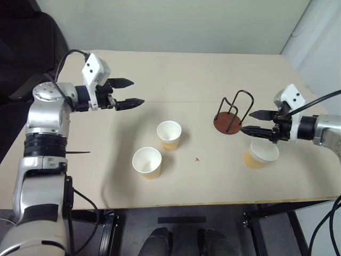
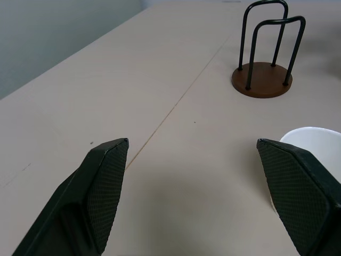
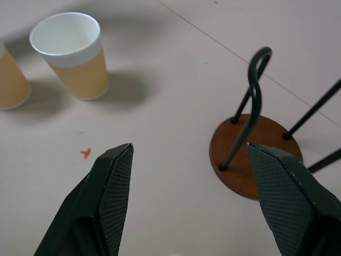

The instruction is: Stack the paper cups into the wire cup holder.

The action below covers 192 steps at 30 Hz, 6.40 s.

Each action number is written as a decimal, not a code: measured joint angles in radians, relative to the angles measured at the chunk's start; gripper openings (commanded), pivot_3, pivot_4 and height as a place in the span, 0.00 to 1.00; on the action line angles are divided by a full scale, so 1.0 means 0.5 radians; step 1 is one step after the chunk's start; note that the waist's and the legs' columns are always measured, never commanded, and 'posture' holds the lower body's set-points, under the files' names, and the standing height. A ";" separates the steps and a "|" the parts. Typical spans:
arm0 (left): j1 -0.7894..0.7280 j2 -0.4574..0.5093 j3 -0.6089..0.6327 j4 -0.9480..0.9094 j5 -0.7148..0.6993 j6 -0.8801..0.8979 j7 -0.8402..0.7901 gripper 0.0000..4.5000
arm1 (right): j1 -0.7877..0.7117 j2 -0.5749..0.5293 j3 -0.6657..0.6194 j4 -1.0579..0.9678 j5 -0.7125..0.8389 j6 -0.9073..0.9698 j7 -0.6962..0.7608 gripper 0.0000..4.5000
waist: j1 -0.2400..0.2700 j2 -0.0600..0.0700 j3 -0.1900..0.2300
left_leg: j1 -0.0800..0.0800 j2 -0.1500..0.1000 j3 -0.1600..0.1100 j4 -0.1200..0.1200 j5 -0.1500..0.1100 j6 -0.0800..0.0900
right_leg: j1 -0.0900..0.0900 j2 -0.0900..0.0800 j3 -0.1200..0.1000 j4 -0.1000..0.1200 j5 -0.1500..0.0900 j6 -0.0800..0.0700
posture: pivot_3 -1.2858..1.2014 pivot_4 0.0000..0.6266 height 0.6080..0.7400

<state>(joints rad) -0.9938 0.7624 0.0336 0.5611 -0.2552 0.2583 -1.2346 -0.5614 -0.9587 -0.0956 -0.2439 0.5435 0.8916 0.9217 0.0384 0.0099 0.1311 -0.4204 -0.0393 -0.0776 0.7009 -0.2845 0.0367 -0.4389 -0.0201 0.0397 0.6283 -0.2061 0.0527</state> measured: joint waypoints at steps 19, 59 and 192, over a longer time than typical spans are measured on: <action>-0.281 -0.290 -0.033 0.334 0.050 -0.206 -0.018 0.92 | 0.048 0.008 -0.041 -0.005 -0.018 -0.017 -0.149 0.76 | 0.006 0.000 0.000 | 0.000 0.000 -0.001 0.000 0.000 0.000 | 0.000 -0.001 -0.001 0.000 0.000 0.001 | 0.52 0.24 1.00; -0.155 -0.375 -0.099 0.051 -0.020 0.010 -0.259 0.92 | -0.337 0.346 0.230 0.374 -0.290 -0.091 -0.260 0.76 | 0.004 0.000 0.000 | 0.000 0.000 0.000 0.001 0.000 0.001 | -0.001 -0.001 -0.001 0.000 0.000 0.001 | 0.52 0.24 1.00; 0.098 0.120 -0.581 -0.592 -0.473 0.352 -0.691 0.93 | 0.644 -0.611 -0.140 -0.614 -0.012 -0.011 0.227 0.89 | -0.004 0.000 0.000 | 0.000 0.000 -0.001 0.000 0.000 0.001 | 0.003 -0.002 -0.001 0.001 0.001 0.001 | 0.52 0.24 1.00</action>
<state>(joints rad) -0.9447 0.8224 -0.2569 0.2650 -0.4918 0.4344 -1.5802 -0.2395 -1.2644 -0.1654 -0.5511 0.5375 0.8860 1.0351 0.0363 0.0099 0.1311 -0.4202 -0.0391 -0.0780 0.7010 -0.2843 0.0372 -0.4376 -0.0209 0.0393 0.6287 -0.2058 0.0533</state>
